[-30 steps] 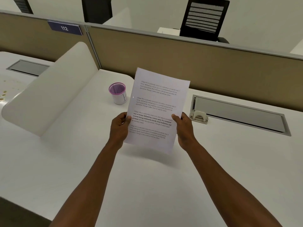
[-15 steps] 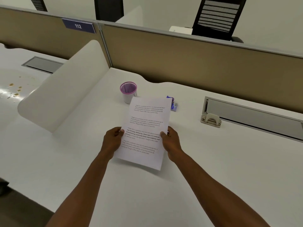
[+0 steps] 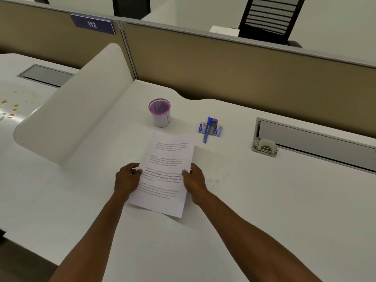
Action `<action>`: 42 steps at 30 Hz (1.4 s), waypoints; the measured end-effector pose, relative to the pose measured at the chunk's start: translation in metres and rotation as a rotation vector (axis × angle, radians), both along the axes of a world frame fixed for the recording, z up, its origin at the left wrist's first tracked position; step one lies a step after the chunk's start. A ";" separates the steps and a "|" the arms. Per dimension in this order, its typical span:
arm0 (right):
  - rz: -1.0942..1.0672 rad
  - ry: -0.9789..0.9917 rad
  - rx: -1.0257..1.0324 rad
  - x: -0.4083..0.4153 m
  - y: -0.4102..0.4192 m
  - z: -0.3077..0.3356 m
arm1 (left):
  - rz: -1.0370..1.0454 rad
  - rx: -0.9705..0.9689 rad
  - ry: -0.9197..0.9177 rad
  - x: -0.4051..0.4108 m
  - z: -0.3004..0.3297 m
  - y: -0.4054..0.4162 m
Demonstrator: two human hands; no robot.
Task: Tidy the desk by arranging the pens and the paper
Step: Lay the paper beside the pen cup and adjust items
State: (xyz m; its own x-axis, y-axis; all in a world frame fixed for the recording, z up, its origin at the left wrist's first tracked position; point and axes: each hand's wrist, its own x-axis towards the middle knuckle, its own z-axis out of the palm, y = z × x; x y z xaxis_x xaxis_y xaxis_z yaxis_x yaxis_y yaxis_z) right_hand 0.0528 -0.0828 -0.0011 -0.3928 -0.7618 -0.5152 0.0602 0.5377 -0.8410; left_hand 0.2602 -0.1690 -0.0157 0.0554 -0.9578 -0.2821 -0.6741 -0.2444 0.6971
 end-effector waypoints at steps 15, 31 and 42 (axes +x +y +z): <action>-0.141 0.181 0.093 0.004 -0.005 -0.011 | -0.029 -0.139 -0.112 0.009 0.002 -0.014; -0.232 0.271 0.125 0.009 -0.013 -0.010 | 0.101 -0.198 -0.091 0.012 0.000 -0.023; -0.209 0.254 0.104 0.020 -0.018 -0.010 | 0.102 -0.197 -0.020 0.026 -0.001 -0.033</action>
